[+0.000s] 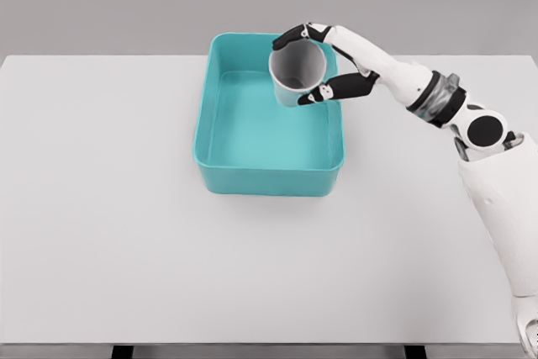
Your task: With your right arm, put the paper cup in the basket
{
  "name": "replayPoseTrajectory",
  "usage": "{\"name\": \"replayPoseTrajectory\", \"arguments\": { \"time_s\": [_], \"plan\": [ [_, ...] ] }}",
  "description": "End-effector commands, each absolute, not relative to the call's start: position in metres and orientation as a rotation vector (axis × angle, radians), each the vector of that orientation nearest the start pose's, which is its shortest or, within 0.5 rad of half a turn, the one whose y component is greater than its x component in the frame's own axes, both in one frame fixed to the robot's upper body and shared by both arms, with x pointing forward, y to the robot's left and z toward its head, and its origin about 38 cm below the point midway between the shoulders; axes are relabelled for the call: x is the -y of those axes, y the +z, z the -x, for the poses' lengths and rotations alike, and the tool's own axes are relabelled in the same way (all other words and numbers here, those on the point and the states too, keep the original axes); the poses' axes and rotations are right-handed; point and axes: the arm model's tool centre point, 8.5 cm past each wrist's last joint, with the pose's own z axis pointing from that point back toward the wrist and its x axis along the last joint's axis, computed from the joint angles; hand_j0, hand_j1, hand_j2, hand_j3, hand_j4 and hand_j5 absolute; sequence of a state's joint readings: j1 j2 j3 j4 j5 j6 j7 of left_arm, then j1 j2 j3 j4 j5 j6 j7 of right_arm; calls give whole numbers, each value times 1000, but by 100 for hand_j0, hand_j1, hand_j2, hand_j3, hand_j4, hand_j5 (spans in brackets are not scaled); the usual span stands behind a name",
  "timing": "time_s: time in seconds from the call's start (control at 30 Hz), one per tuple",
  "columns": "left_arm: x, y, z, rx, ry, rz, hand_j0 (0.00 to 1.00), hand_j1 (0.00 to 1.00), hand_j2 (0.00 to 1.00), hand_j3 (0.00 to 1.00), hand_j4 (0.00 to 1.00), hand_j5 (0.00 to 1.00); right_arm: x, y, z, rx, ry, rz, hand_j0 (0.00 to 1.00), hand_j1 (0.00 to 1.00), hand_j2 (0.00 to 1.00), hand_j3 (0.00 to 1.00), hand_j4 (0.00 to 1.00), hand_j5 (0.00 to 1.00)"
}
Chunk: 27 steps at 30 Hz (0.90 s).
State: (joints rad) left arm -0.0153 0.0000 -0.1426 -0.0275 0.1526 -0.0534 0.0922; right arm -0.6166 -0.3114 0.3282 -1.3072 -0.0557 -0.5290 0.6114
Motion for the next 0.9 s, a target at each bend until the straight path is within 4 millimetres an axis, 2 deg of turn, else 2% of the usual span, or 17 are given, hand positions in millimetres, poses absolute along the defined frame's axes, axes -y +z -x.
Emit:
{"name": "replayPoseTrajectory", "arguments": {
  "time_s": [0.0,0.13,0.23,0.47,0.67,0.87],
  "plan": [
    [-278,-261,-25,95,11,-175,100,100,100,100,100,100,177,234,-474,2020,1311,-191,68,68,68,68,68,68],
    [-278,-261,-25,96,10,-175,100,100,100,100,100,100,161,225,-479,1969,1395,-123,67,67,67,67,67,67],
    [-278,-261,-25,96,10,-175,100,100,100,100,100,100,159,225,-481,1915,1440,-59,67,67,67,67,67,67],
    [-278,-261,-24,95,11,-176,100,100,100,100,100,100,146,238,-479,1818,1553,139,66,66,66,66,66,66],
    [-278,-261,-24,95,10,-176,100,100,100,100,100,100,132,230,-481,1736,1615,233,65,65,65,65,65,65],
    [-278,-261,-25,96,11,-175,100,100,100,100,100,100,104,221,-483,1612,1713,330,65,65,65,65,65,65]
  ]
}}
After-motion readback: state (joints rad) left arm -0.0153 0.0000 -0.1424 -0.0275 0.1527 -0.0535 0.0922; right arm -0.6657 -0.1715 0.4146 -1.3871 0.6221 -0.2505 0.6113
